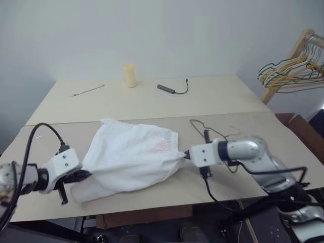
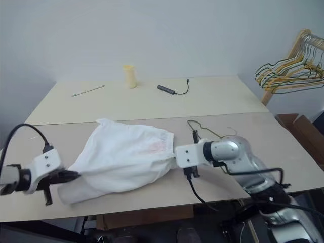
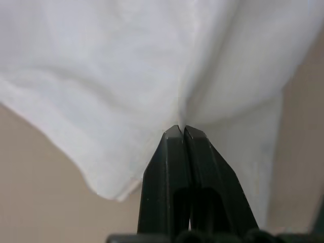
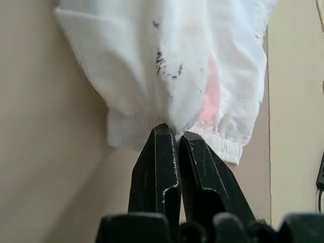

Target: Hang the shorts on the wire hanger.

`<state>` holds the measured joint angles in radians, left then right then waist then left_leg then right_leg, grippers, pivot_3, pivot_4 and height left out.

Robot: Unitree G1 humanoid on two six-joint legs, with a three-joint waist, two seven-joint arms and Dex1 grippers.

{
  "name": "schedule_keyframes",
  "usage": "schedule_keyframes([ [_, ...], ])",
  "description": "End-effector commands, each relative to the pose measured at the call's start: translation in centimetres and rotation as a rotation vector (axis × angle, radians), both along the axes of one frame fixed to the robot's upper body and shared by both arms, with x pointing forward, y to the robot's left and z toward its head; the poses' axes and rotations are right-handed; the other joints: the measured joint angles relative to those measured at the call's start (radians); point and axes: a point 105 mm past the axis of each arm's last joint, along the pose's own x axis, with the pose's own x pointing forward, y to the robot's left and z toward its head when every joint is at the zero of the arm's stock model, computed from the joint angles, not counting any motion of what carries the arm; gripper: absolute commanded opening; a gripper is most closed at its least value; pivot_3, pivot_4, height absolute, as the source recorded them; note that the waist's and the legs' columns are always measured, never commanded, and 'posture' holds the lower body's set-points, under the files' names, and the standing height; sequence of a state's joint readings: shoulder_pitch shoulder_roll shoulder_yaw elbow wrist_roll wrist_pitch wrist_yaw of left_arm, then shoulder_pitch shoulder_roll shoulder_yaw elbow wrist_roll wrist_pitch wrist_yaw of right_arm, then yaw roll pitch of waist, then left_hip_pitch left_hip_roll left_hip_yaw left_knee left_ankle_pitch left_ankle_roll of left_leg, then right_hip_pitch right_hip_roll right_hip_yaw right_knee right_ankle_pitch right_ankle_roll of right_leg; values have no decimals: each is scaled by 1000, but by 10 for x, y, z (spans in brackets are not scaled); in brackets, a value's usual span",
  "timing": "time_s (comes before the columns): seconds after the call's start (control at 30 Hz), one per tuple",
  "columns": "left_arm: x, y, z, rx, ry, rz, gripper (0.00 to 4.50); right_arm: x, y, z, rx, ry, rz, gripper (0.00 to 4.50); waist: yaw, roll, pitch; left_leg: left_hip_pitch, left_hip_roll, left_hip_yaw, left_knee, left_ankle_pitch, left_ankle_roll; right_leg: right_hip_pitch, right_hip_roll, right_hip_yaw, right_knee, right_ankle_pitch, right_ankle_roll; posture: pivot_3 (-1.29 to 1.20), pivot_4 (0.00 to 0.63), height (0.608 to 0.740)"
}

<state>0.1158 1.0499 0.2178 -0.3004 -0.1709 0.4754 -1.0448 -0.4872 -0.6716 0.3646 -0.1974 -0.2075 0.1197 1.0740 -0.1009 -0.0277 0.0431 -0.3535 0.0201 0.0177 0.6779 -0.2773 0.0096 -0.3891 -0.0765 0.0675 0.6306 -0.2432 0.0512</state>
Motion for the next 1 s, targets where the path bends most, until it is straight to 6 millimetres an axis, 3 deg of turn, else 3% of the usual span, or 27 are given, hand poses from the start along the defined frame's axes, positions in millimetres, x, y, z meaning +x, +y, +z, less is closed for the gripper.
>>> schedule_keyframes([
  [0.03, 62, 9, 9, 72, -236, 155, 44, 51, 4, 23, 56, -154, -167, 0, 4, 1, 1, 0, -1, 0, 1, 0, 0, 0, 0, 0, 1, 0, 0, -105, 0, 740],
  [0.1, 106, 6, 48, 10, -459, 293, 44, 83, 4, 56, 154, -274, -296, 0, 5, 0, 1, -1, -2, -2, 2, 2, -2, 0, 0, 0, 1, 3, 1, -109, 0, 740],
  [0.13, 123, 5, 80, -35, -602, 347, 44, 97, 2, 81, 239, -353, -363, 0, 4, -2, 2, -2, -2, -3, 2, 3, -4, 0, -1, -1, 1, 5, 1, -119, 0, 740],
  [0.17, 135, 3, 133, -126, -831, 408, 44, 111, -5, 119, 358, -501, -454, 0, 1, -4, 1, -4, -2, -4, 3, 4, -6, -2, -1, -2, 1, 6, 2, -120, 0, 740],
  [0.2, 137, 2, 173, -215, -996, 449, 44, 117, -12, 150, 454, -621, -518, 0, -2, -6, 0, -10, -2, -7, 3, 5, -7, -7, 0, -2, 1, 11, 2, -123, 0, 740],
  [0.3, 117, 0, 243, -445, -1236, 466, 44, 110, -27, 206, 655, -864, -570, 0, -25, -7, -3, -37, -5, -15, 3, 15, -25, -39, -5, -1, 12, 18, 4, -132, 0, 740],
  [0.33, 108, 2, 257, -497, -1281, 455, 44, 103, -29, 216, 711, -918, -552, 0, -35, -6, -8, -41, -6, -15, 2, 16, -27, -43, -7, -2, 12, 18, 4, -140, 0, 740],
  [0.4, 88, 5, 270, -604, -1277, 398, 44, 94, -26, 215, 738, -941, -508, 0, -65, -3, -15, -42, -7, -14, -1, 14, -25, -47, -8, -2, 15, 18, 4, -152, 0, 740],
  [0.47, 75, 4, 267, -618, -1235, 327, 44, 90, -21, 203, 712, -924, -473, 0, -100, -2, -19, -41, -7, -15, -1, 9, -21, -47, -9, -2, 16, 18, 5, -159, 0, 740],
  [0.57, 50, 3, 245, -524, -1127, 185, 44, 82, -6, 158, 558, -846, -353, 0, -149, -2, -19, -40, -11, -15, 2, 7, -17, -42, -13, -1, 13, 15, 10, -159, 0, 740],
  [0.6, 44, 4, 227, -472, -1030, 149, 44, 77, 0, 136, 475, -807, -287, 0, -159, -2, -18, -38, -13, -15, 2, 2, -8, -38, -14, 0, 8, 13, 13, -144, 0, 740],
  [0.73, 3, -9, 142, -281, -538, -65, 44, 48, 13, 56, 222, -612, -45, 0, -182, -1, -17, -29, -15, -14, 2, 1, -3, -30, -14, 2, 7, 11, 13, -124, 0, 740],
  [0.8, -17, -12, 113, -209, -377, -137, 44, 40, 13, 38, 183, -560, -5, 0, -181, 0, -11, -24, -15, -14, 3, 3, -2, -25, -14, 2, 6, 10, 11, -119, 0, 740],
  [0.9, -48, -3, 54, -73, -77, -118, 44, 31, 10, 4, 89, -484, 49, 0, -174, 1, 1, 1, -9, -14, 1, 5, 1, 1, -10, 1, 0, 4, 14, -115, 0, 740],
  [1.0, -76, 0, 16, -16, 103, -101, 44, 22, 8, -9, 32, -430, 101, 0, -159, 0, 3, 16, -5, -13, 0, 5, 1, 13, -7, 2, -1, -1, 4, -115, 0, 740],
])
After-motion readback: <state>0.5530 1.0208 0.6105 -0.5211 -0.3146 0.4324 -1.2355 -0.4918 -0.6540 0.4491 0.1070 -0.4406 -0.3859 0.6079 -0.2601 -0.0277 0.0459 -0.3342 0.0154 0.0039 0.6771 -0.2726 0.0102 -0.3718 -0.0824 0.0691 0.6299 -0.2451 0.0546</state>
